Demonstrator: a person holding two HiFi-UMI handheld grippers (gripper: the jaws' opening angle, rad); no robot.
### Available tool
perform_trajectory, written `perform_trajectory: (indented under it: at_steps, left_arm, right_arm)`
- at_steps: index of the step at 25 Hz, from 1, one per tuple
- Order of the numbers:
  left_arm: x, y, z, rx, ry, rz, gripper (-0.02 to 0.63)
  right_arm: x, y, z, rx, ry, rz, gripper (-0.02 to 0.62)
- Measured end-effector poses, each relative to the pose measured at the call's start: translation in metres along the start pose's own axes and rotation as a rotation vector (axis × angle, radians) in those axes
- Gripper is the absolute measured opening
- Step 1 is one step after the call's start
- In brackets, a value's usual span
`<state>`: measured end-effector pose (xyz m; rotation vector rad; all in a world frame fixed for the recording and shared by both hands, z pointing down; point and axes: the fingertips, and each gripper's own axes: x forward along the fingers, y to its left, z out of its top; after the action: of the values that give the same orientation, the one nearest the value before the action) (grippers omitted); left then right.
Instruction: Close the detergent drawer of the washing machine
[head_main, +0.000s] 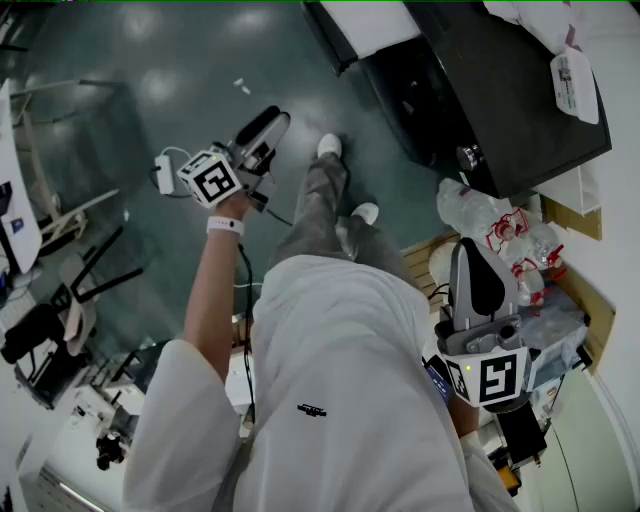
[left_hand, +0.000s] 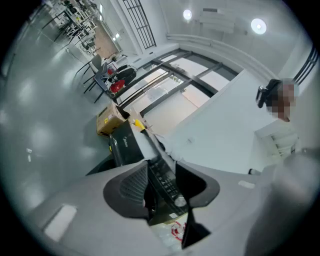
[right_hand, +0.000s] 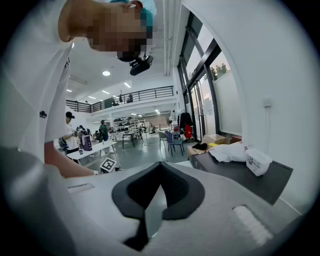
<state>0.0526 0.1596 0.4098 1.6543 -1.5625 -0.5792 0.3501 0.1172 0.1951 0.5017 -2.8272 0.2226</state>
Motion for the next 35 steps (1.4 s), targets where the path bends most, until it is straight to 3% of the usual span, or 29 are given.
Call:
perform_trajectory:
  at_steps: [4, 8, 13, 16, 20, 27, 35]
  left_arm:
    - [-0.075, -0.093, -0.027, 0.100, -0.076, 0.005, 0.018]
    - [-0.139, -0.168, -0.020, 0.205, -0.134, 0.107, 0.012]
    - [-0.170, -0.238, -0.015, 0.393, -0.086, 0.080, 0.012]
    - [-0.185, -0.252, -0.016, 0.455, -0.032, 0.028, 0.012]
    - [-0.216, -0.249, -0.008, 0.481, -0.014, -0.006, 0.012]
    - [-0.269, -0.224, 0.018, 0.506, -0.042, -0.026, 0.012]
    - [-0.315, -0.221, 0.057, 0.509, -0.139, -0.032, 0.012]
  right_arm:
    - [-0.010, 0.028, -0.005, -0.032, 0.018, 0.018, -0.006]
    - [-0.009, 0.058, 0.000, -0.044, 0.015, 0.026, -0.006]
    - [-0.010, 0.104, 0.003, -0.057, 0.016, 0.027, -0.006]
    - [-0.012, 0.132, 0.008, -0.026, -0.014, -0.004, -0.006]
    - [-0.016, 0.174, 0.006, -0.019, -0.015, -0.037, -0.006]
    - [-0.013, 0.237, -0.005, -0.041, 0.024, -0.091, -0.005]
    - [0.013, 0.277, 0.008, -0.036, -0.012, -0.063, -0.006]
